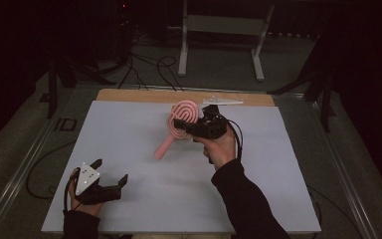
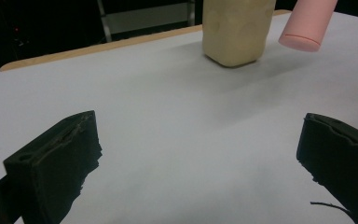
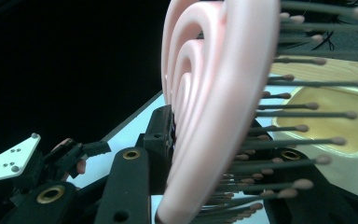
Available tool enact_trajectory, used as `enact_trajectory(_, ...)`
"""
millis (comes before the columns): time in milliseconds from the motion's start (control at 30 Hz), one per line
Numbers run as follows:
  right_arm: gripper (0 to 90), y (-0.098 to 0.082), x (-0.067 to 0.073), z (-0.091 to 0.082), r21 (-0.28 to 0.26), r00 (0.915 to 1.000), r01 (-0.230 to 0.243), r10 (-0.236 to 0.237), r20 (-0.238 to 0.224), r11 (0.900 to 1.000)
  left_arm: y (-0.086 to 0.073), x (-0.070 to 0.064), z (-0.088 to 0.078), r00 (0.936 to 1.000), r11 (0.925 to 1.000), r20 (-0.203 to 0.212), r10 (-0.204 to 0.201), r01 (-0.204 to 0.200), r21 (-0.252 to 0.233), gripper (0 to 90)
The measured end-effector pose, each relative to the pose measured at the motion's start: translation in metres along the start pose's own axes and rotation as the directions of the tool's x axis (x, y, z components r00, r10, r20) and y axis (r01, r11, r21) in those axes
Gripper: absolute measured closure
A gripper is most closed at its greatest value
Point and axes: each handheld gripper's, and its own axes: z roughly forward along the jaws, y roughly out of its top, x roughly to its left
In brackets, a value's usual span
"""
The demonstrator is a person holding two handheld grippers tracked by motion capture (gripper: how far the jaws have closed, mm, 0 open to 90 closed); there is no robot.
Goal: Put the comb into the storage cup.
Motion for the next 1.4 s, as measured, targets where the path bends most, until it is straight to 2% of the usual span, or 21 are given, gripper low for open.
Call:
enact_trajectory(233, 63.7, 0.005, -0.002, 0.000, -0.011, 0.9999, -0.016, 0.016, -0.002, 1.000, 0.001, 0.000, 0.000, 1.0000, 1.0000, 0.003, -0.006, 0.006, 0.003, 0.2)
enact_trajectory(533, 63.7, 0.013, -0.003, -0.001, -0.014, 0.9999, -0.012, 0.012, -0.001, 1.000, 0.002, -0.001, -0.001, 0.9999, 0.9999, 0.010, -0.012, 0.012, -0.005, 0.2)
enact_trajectory(1400, 63.7, 0.034, -0.011, 0.000, -0.018, 0.9986, -0.007, 0.008, 0.052, 1.000, 0.003, -0.002, -0.001, 0.9999, 0.9999, 0.010, -0.008, 0.008, -0.008, 0.2)
